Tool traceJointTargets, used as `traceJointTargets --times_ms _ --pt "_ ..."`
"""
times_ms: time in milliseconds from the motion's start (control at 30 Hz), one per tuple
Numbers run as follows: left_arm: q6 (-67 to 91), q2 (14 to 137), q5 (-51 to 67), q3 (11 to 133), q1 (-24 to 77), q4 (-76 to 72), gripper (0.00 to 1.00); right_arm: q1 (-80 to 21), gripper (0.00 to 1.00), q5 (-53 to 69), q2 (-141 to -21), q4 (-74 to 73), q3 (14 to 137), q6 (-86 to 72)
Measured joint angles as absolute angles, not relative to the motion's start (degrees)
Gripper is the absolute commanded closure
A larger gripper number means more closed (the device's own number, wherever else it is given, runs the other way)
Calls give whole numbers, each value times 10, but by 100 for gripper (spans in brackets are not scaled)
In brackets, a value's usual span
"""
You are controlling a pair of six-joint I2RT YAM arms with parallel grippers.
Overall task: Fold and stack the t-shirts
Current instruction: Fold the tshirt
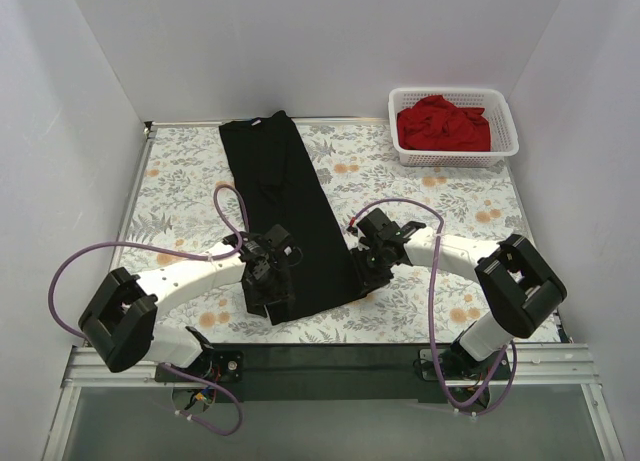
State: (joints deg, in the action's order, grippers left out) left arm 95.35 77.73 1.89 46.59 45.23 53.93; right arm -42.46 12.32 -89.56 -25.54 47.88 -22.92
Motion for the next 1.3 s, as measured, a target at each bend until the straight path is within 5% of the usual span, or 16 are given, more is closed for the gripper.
traceJointTargets --times_ms 667,767,933,1033,1100,1300 --pt "946 831 3 430 452 531 56 -425 68 128 -897 -254 479 -228" --pt "945 829 6 427 452 526 65 -425 69 128 -897 -254 479 -228" --pt "940 829 20 424 452 507 78 -425 77 132 -904 -255 482 -227" --pt "936 829 29 423 452 495 98 -425 88 135 -908 -255 483 -225" --pt "932 829 32 423 451 493 100 -426 98 136 -912 -255 485 -226" --pt "922 826 38 422 448 495 100 -429 99 131 -912 -269 491 -216"
